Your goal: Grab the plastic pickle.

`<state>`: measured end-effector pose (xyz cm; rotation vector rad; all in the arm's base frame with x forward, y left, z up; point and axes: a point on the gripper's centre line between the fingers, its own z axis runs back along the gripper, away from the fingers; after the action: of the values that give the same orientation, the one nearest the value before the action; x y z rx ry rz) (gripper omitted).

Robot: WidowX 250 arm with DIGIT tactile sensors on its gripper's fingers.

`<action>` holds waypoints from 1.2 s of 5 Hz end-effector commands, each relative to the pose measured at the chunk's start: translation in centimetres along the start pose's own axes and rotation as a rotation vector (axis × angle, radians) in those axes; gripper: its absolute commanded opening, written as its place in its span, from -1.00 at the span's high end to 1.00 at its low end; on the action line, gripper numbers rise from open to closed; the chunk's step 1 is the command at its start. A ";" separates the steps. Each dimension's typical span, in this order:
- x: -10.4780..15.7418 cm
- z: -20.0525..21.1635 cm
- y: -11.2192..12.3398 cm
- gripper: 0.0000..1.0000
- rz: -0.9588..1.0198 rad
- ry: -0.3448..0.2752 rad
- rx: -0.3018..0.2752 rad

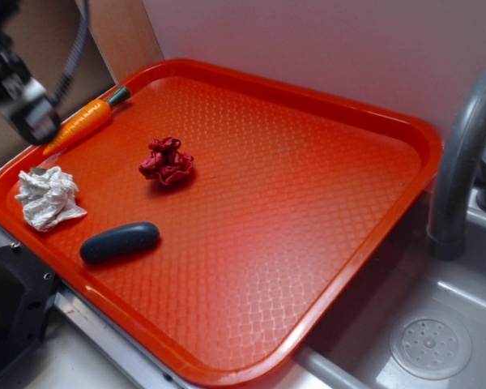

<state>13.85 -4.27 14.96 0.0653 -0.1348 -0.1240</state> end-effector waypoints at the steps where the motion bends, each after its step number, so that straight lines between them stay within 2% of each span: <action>1: -0.1 -5.9 -1.5 -1.00 0.000 0.047 -0.137; 4: -0.1 -5.9 -1.5 -1.00 0.000 0.047 -0.137; 5: -1.8 -10.4 -1.1 -1.00 -0.004 0.009 -0.071; 6: -1.8 -13.2 -2.1 -1.00 -0.050 0.048 -0.085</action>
<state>13.95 -5.23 1.59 -0.0198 -0.0774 -0.1757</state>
